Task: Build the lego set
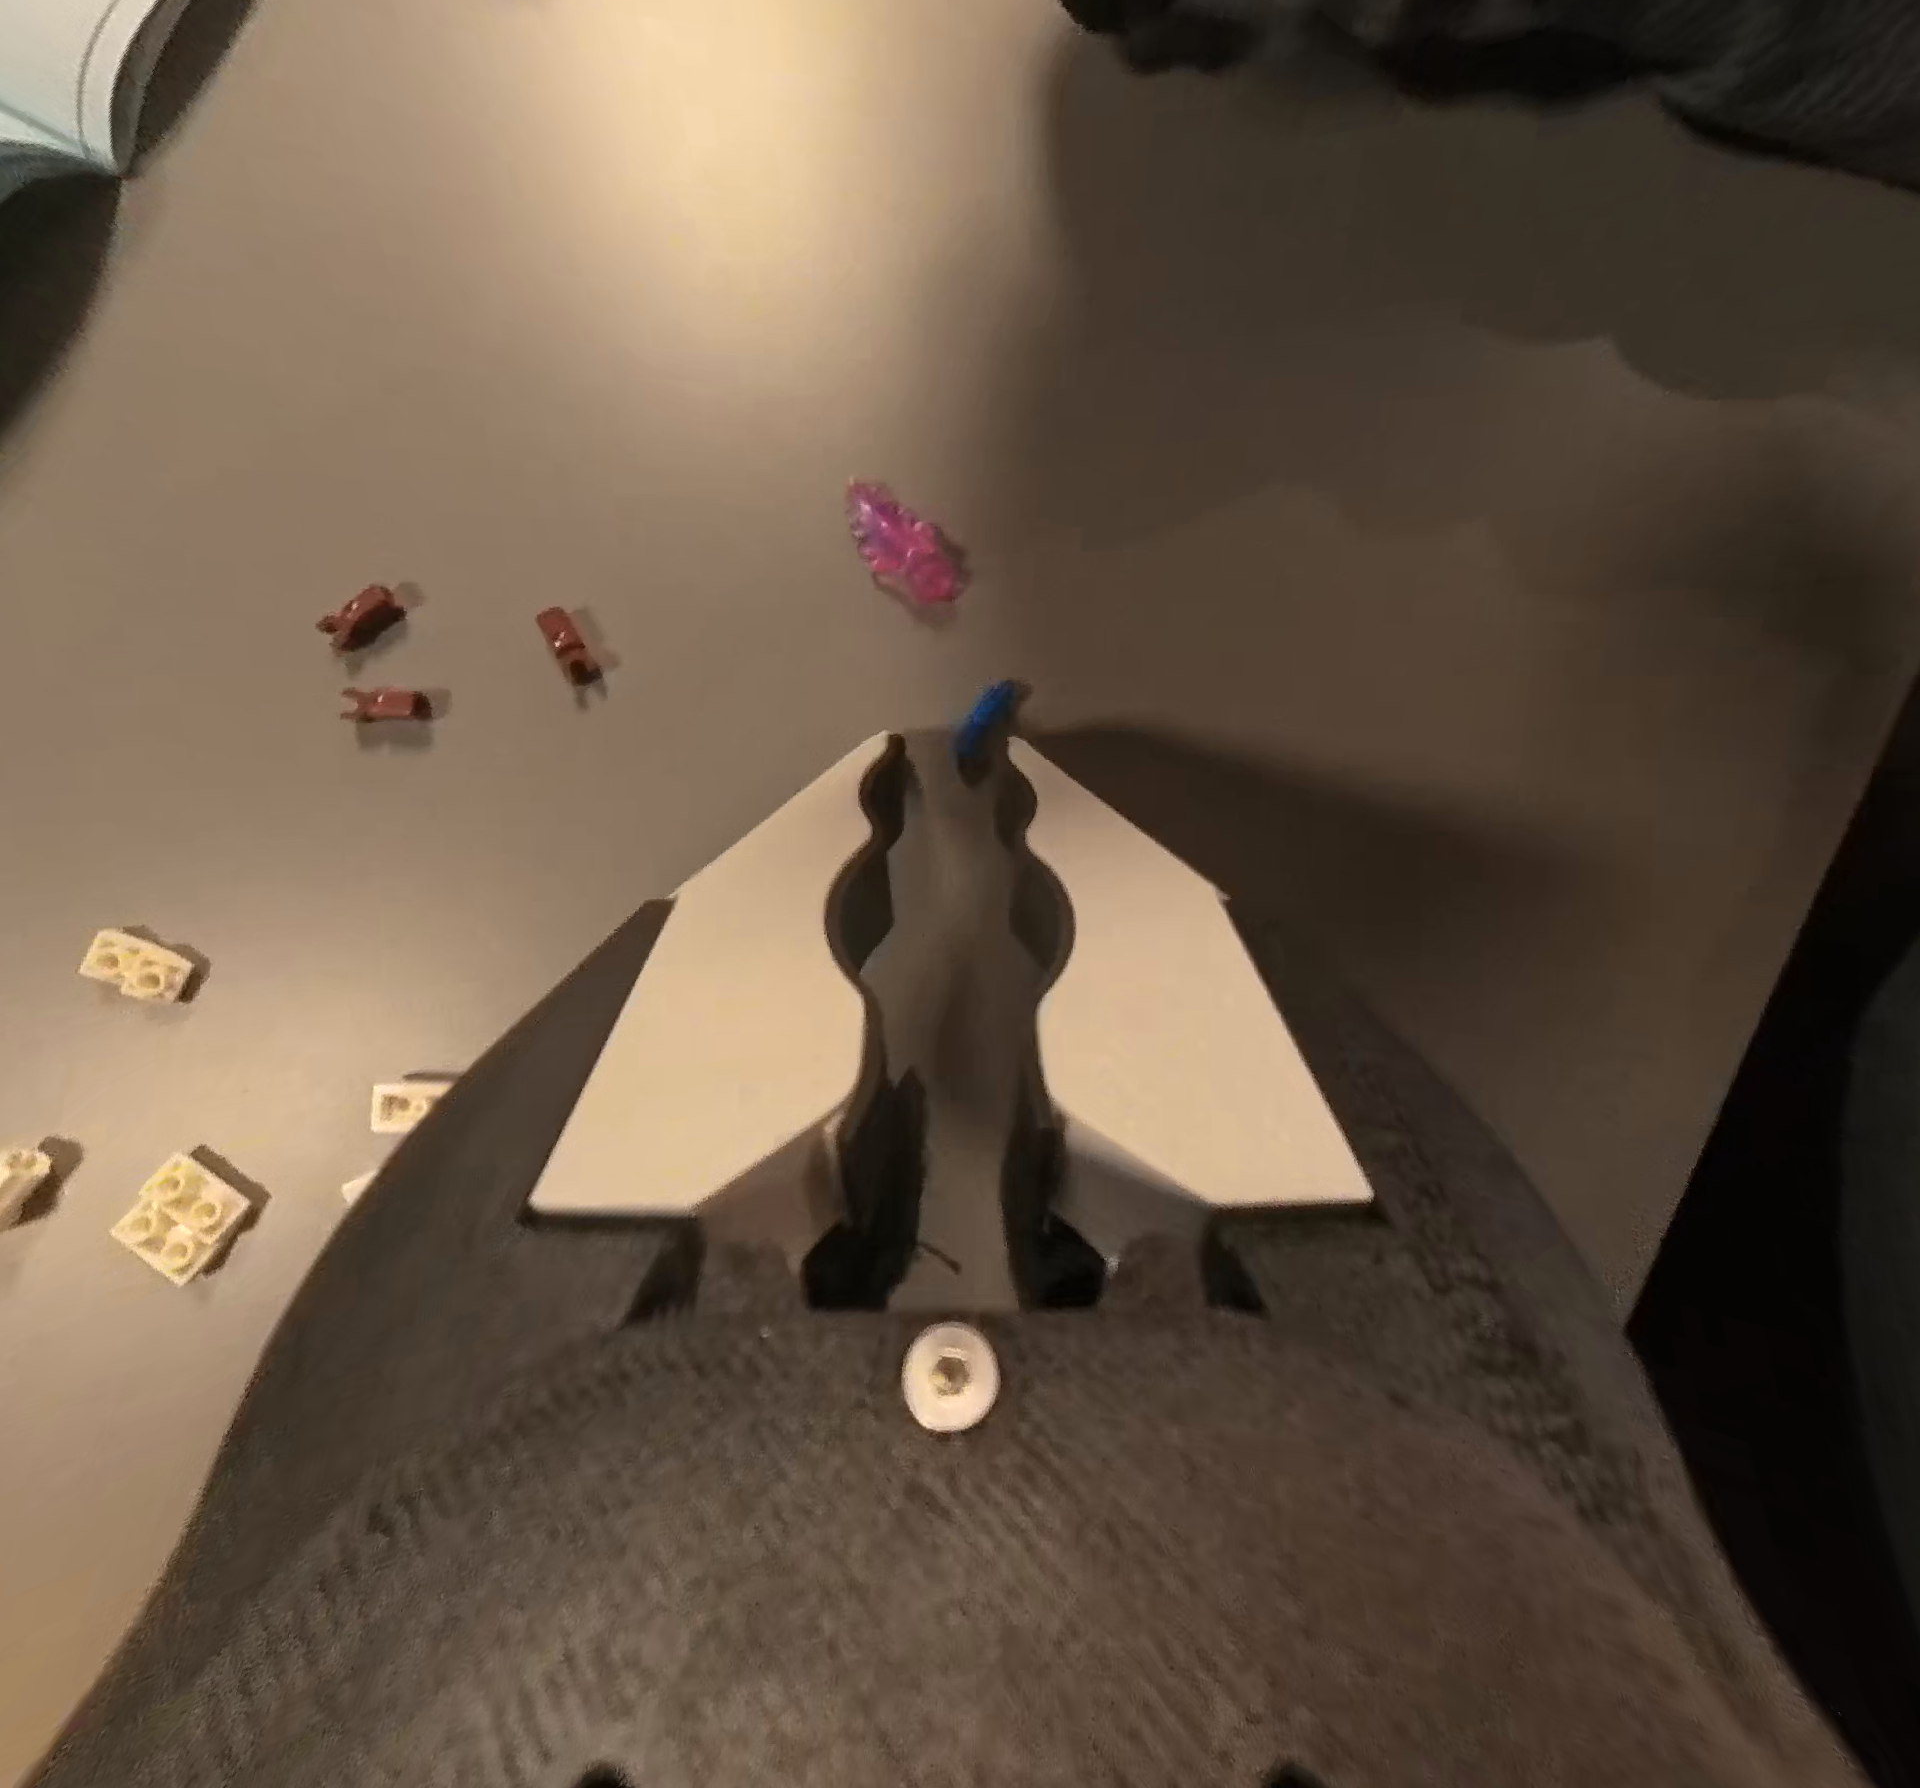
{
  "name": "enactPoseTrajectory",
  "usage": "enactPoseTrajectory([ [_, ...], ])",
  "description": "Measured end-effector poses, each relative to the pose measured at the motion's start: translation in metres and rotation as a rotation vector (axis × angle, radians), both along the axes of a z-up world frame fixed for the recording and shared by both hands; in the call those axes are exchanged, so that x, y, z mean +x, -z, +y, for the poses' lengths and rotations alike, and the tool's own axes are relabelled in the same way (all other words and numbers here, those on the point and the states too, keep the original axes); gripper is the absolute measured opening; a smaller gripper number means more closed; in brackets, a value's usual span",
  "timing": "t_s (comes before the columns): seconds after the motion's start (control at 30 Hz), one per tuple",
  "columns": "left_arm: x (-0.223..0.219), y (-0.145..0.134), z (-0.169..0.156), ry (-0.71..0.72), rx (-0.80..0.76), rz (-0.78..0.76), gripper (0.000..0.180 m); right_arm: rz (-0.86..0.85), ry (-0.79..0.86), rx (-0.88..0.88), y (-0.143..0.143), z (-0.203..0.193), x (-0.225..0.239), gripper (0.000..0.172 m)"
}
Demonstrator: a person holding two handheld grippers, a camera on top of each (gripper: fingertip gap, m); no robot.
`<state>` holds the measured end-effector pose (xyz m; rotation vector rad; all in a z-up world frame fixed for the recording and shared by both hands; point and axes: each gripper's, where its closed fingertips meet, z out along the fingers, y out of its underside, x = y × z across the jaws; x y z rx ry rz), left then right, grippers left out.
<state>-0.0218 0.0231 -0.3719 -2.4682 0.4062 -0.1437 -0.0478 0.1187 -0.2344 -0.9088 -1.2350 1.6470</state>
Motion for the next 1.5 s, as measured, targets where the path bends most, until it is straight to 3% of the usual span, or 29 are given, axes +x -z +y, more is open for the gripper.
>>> enactPoseTrajectory([
  [0.17,0.006,0.000,-0.001,0.071,0.012,-0.002,0.005,-0.018,-0.020,-0.008,0.003,-0.001,-0.001,0.006],
  [0.4,0.006,0.001,-0.001,0.120,0.037,0.034,0.004,-0.034,-0.039,-0.006,0.007,-0.004,-0.003,0.006],
  [0.67,-0.009,-0.001,0.007,0.057,0.090,0.073,0.004,-0.035,-0.031,-0.021,0.008,0.000,-0.004,0.006],
  [0.87,-0.065,-0.051,0.031,-0.187,0.443,0.357,0.004,-0.074,-0.031,0.038,0.018,-0.005,-0.008,0.006],
  [1.13,-0.079,-0.079,0.055,-0.119,0.701,0.564,0.003,-0.069,-0.021,0.108,0.020,-0.011,-0.009,0.006],
  [1.3,-0.079,-0.084,0.060,-0.071,0.771,0.577,0.003,-0.081,0.002,0.181,0.024,-0.012,-0.011,0.006],
  [1.5,-0.075,-0.079,0.056,-0.090,0.743,0.375,0.003,-0.067,0.002,0.072,0.019,0.000,-0.011,0.006],
])
